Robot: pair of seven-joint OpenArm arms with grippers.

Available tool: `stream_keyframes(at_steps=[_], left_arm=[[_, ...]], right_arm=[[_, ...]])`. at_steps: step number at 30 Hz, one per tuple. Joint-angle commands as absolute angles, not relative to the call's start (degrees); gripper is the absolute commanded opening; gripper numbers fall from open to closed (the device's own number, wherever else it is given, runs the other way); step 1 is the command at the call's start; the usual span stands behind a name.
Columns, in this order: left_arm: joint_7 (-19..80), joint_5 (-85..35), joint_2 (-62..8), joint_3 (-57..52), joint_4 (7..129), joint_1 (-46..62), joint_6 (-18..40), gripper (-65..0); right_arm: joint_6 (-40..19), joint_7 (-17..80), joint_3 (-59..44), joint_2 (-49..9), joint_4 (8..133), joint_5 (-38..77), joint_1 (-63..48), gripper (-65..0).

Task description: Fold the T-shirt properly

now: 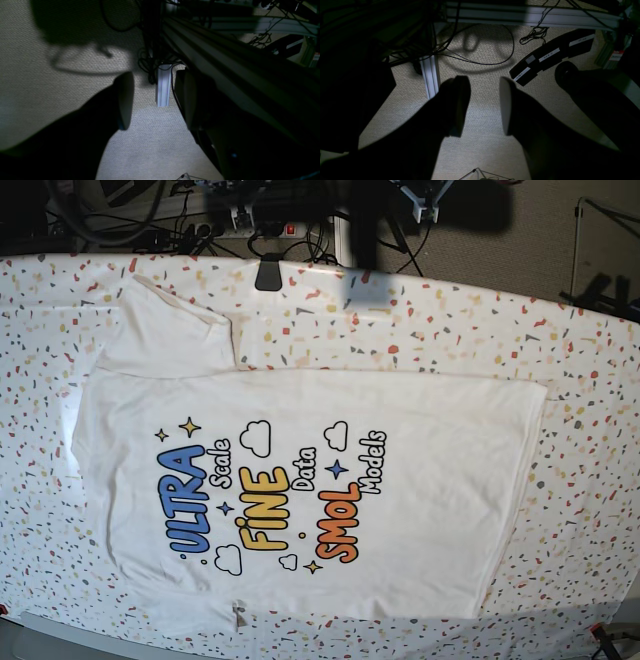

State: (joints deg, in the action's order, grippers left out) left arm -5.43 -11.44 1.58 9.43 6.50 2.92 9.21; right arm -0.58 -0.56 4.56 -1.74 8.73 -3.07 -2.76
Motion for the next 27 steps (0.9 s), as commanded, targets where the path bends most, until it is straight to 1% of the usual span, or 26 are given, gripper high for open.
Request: stream_keyframes(at_steps=[1,25,27], left_arm=[[-5.8,-11.4,1.9,9.5,6.8,3.2,10.1,-34.1],[-5.9,-11.3,1.9,9.5,6.8,3.2,10.1,-34.1],[-5.9,-10.0,1.9,9.5,6.8,3.2,10.1,-34.1]], right_arm=[[0.0,-0.6,4.5,-1.9,9.0,-3.0,-2.9,-41.2],[0.0,-0.6,4.5,-1.9,9.0,-3.0,-2.9,-41.2],[0.0,-0.6,4.5,-1.9,9.0,-3.0,-3.0,-41.2]])
